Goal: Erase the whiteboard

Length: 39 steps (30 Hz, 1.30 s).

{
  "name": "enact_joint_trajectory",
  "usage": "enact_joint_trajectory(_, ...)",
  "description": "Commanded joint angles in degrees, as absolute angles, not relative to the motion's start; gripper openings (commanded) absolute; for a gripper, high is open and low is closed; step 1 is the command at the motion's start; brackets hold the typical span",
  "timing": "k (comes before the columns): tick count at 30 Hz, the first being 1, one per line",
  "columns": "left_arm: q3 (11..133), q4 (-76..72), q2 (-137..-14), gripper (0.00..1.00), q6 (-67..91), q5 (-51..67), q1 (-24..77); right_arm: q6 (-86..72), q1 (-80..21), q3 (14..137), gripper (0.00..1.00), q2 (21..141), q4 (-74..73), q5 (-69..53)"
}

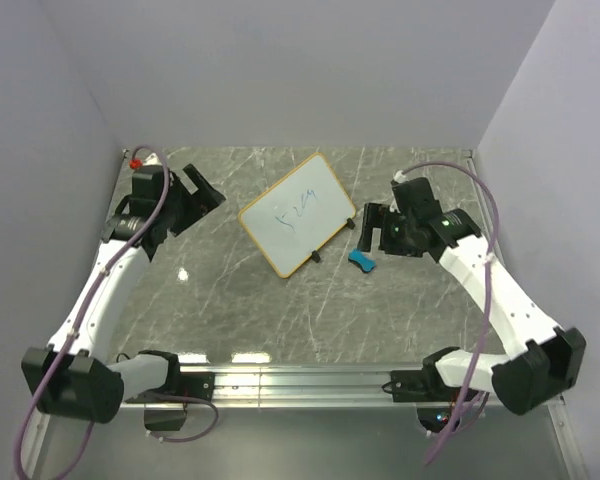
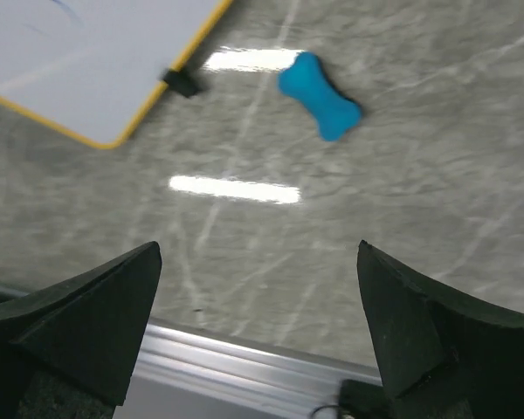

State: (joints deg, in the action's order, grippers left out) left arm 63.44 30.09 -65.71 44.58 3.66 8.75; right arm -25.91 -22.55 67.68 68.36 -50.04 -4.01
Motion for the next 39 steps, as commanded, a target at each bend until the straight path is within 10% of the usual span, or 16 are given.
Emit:
enact_joint_trajectory(1, 70.3, 34.6, -69.2, 0.99, 39.0, 2.1, 9.1, -15.8, -23.9, 69.4, 1.0, 73.0, -54.8, 5.0)
enact_joint_trajectory(39, 75.3, 41.7, -67.9, 1.0, 38.1, 0.7, 9.2, -14.8, -27.6, 72.8, 0.74, 107.9, -34.5, 8.9)
